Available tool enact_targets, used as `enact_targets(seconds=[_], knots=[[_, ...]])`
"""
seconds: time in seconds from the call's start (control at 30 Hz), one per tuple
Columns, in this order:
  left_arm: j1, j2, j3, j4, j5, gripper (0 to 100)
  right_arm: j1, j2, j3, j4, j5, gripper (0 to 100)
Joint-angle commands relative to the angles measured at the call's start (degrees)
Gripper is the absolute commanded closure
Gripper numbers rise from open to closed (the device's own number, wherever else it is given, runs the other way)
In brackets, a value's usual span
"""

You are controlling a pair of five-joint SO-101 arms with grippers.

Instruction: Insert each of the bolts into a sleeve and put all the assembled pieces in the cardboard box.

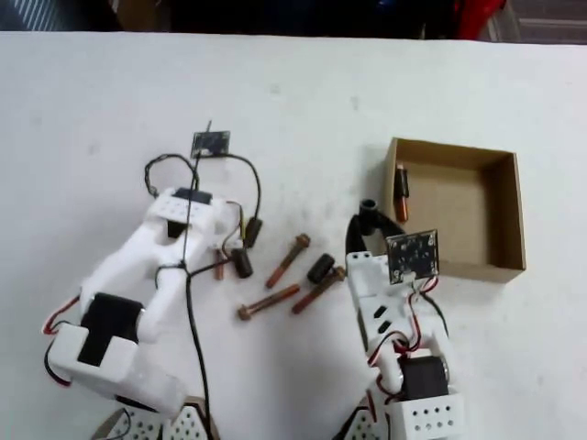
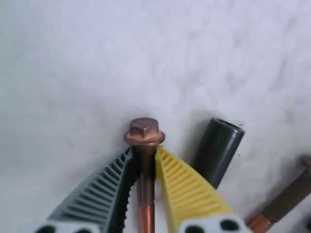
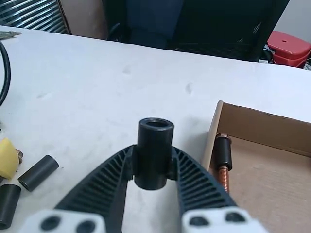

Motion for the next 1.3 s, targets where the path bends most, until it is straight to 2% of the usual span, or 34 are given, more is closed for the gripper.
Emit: enact_targets(seconds=[0.0,0.17,0.3,0.43,0.57,0.77,1.0,1.1,1.27], knots=[[-0.7,-1.3,-2.5,0.7,0.0,98,0.2,-0.6,-0.3,0.0,0.1,98.1],[-0.3,-11.2,-4.4,12.2,-0.1,98,0.0,-0.6,0.7,-0.3,0.2,98.1],[-0.7,-19.6,-4.4,16.9,-0.7,98,-2.2,-0.6,0.9,-0.3,0.2,98.1],[-0.7,-28.4,-4.4,22.2,-6.6,98,-6.3,-0.6,0.9,-0.3,0.2,98.1],[-3.6,-36.5,-4.4,26.3,-7.5,98,-9.4,-0.7,0.9,-0.6,0.2,98.1],[-8.1,-47.3,-0.3,26.8,-7.5,98,-14.7,-0.6,1.0,-5.1,-0.4,98.1],[-7.9,-62.7,8.5,22.8,-8.1,98,-18.2,-0.6,1.0,-8.9,-0.4,98.1],[-8.0,-68.7,9.2,22.5,-12.7,98,-19.5,-0.6,1.0,-11.9,-0.4,98.1],[-8.0,-76.4,9.1,22.5,-13.1,98,-23.8,-0.5,2.0,-16.1,-0.4,98.1]])
